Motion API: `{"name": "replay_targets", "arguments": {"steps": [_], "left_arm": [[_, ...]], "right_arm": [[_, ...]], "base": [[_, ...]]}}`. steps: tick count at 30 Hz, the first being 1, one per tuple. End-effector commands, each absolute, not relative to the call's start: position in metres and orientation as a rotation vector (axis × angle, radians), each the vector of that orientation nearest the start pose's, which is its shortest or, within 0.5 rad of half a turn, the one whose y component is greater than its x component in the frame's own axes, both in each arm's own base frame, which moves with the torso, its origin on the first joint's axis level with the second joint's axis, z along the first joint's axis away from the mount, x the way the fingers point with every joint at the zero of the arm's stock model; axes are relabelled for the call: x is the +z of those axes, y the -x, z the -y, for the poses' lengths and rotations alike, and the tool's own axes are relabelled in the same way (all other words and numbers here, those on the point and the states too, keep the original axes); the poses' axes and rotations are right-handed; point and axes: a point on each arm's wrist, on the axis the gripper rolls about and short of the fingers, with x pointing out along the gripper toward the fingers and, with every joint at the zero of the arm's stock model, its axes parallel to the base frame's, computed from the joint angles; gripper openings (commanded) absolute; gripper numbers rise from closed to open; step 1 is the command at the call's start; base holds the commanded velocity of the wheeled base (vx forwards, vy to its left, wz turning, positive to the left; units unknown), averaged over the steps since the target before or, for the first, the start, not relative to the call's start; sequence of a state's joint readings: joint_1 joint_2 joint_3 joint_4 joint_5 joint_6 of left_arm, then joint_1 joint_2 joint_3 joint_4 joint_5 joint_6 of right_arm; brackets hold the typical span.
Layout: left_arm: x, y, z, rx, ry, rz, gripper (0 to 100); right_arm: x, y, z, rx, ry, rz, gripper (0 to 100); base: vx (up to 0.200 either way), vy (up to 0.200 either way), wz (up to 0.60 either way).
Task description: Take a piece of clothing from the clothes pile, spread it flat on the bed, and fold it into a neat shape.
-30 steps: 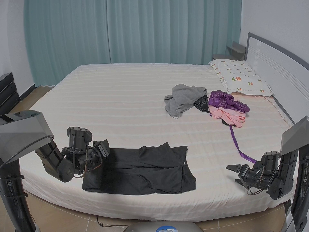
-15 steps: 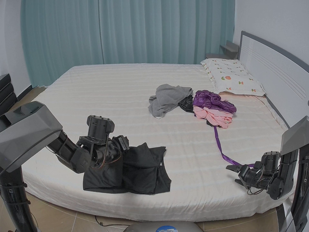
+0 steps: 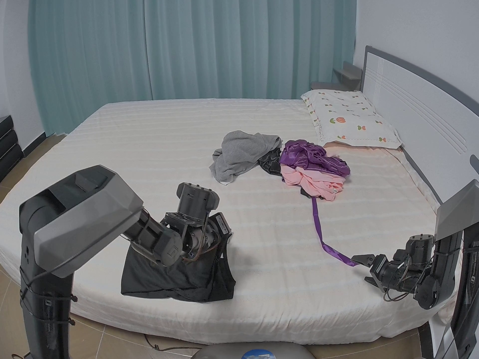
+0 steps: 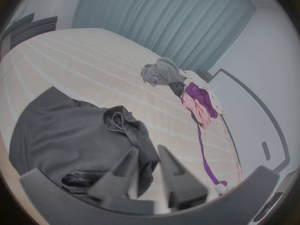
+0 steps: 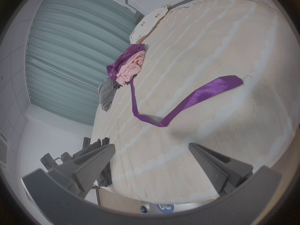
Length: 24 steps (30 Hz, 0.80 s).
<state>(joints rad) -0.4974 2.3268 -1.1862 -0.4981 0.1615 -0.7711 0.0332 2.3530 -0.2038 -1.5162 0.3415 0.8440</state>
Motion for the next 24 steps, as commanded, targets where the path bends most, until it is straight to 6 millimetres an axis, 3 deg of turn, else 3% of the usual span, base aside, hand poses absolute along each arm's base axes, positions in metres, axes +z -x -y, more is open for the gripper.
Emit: {"name": "replay_targets", "arguments": {"steps": [1,10,18,19,24], "left_arm": [[0.011,-0.379,0.210,-0.071,0.512,-0.729,100],[0.019,-0.370,0.206,-0.026,0.516,-0.706,100],[0.043,-0.345,0.172,0.020,0.633,-0.715,100],[0.047,-0.339,0.158,0.028,0.669,-0.710,100],[0.044,-0.322,0.130,0.031,0.753,-0.724,100]], "right_arm": [[-0.037,-0.259,-0.017,0.073,-0.903,-0.759,100],[-0.037,-0.259,-0.017,0.076,-0.902,-0.753,100],[-0.037,-0.259,-0.017,0.076,-0.902,-0.757,100],[-0.037,-0.259,-0.017,0.076,-0.902,-0.757,100],[-0.037,-0.258,-0.017,0.074,-0.900,-0.759,100]], "base": [[0.000,0.000,0.00],[0.000,0.000,0.00],[0.000,0.000,0.00],[0.000,0.000,0.00],[0.000,0.000,0.00]]}}
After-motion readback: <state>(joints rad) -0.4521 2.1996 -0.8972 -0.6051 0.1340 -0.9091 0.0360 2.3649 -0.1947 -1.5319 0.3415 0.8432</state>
